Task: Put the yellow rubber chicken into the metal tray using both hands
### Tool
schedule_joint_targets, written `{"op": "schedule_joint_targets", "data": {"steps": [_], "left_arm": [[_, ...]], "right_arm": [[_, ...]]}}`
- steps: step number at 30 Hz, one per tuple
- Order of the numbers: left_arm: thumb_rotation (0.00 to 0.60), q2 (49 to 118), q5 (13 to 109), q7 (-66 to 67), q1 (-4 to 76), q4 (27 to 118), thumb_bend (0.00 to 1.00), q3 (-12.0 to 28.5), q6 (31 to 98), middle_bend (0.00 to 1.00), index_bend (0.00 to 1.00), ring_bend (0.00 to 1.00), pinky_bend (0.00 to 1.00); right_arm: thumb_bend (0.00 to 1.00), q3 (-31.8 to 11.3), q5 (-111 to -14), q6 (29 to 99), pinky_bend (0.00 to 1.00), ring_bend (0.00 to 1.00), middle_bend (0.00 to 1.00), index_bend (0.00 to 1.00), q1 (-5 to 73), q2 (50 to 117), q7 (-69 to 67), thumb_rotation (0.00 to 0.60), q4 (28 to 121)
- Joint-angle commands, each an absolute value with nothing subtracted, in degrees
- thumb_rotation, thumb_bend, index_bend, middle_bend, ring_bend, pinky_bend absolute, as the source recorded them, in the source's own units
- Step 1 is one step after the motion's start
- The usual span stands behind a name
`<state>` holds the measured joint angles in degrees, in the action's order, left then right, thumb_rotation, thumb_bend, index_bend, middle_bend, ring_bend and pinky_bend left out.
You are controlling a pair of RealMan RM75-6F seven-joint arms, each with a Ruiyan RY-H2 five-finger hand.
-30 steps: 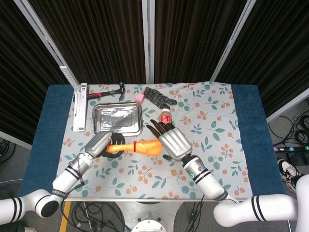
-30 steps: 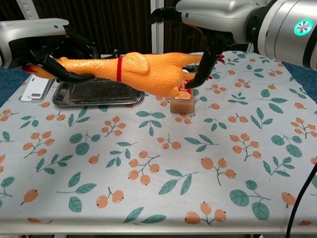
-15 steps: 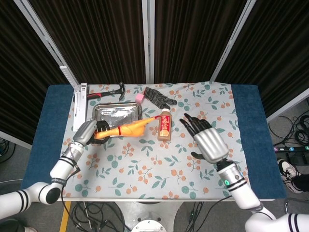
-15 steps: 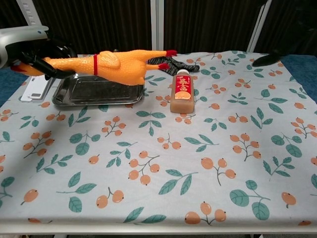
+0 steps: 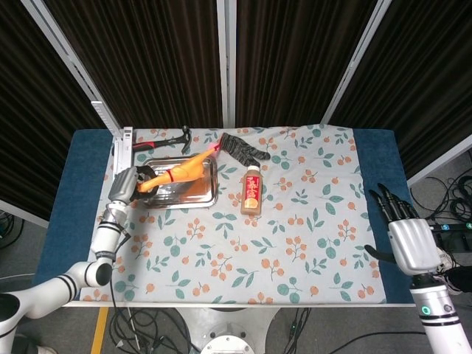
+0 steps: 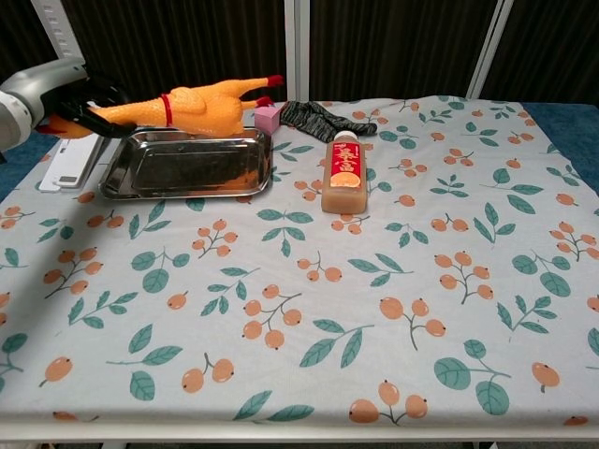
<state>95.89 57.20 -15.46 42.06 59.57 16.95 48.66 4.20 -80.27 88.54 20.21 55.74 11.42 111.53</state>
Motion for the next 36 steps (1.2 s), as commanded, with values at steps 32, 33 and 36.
{"op": "schedule_joint_targets", "data": {"steps": [32, 33, 36], "left_arm": [[0.6, 75.2, 69.5, 4.6, 21.1, 88.0, 0.09, 5.4, 76.6, 0.15, 0.21, 0.1, 0.17], [0.6, 74.7, 70.4, 5.1, 20.0, 88.2, 0.09, 4.6, 78.2, 0.15, 0.22, 0.1, 0.17], [0.6, 73.5, 73.1, 6.1, 16.3, 88.8, 0.09, 2.1, 82.7, 0.15, 0.23, 0.1, 0.17]], "right_arm": [[0.08, 1.6, -86.8, 85.9, 0.1, 0.0, 0.0, 0.0, 11.1, 57.7, -1.9, 0.6, 97.9], [0.08, 1.5, -87.0, 86.5, 0.08, 0.0, 0.0, 0.0, 10.7, 58.3, -1.6, 0.6, 97.4], [0.08, 1.3, -87.6, 88.1, 0.07, 0.0, 0.0, 0.0, 9.4, 59.7, -1.5, 0.6, 96.4]]}}
